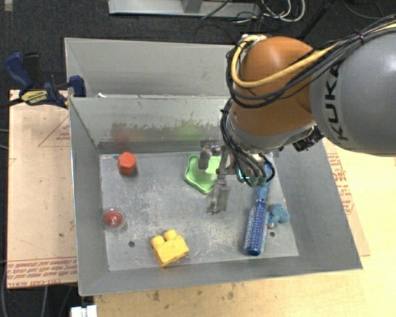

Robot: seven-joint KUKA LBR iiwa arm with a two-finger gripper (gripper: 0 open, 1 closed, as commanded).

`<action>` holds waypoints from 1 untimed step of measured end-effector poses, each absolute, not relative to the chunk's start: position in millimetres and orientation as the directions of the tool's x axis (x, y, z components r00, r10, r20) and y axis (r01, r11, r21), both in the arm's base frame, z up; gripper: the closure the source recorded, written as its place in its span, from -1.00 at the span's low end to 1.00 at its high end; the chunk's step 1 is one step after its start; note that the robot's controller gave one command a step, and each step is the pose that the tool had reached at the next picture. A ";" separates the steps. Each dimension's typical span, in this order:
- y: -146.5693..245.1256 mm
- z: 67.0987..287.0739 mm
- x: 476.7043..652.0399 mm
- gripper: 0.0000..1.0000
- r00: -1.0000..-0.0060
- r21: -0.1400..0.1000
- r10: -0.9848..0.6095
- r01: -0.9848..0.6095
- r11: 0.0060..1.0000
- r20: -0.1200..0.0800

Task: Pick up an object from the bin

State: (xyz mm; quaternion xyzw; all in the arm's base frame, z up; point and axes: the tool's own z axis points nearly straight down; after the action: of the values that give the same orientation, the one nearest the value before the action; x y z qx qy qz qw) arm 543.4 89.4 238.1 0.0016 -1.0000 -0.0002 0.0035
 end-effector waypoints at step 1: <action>178.9 153.4 489.6 -1.00 -0.987 0.003 -0.158 -0.158 0.987 0.008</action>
Offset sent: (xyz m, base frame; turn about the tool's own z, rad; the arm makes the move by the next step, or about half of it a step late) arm -0.0505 0.0847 -0.0806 -0.1442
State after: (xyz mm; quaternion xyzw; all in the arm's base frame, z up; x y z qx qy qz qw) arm 489.6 178.9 153.4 0.0793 -0.9968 -0.0011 0.0040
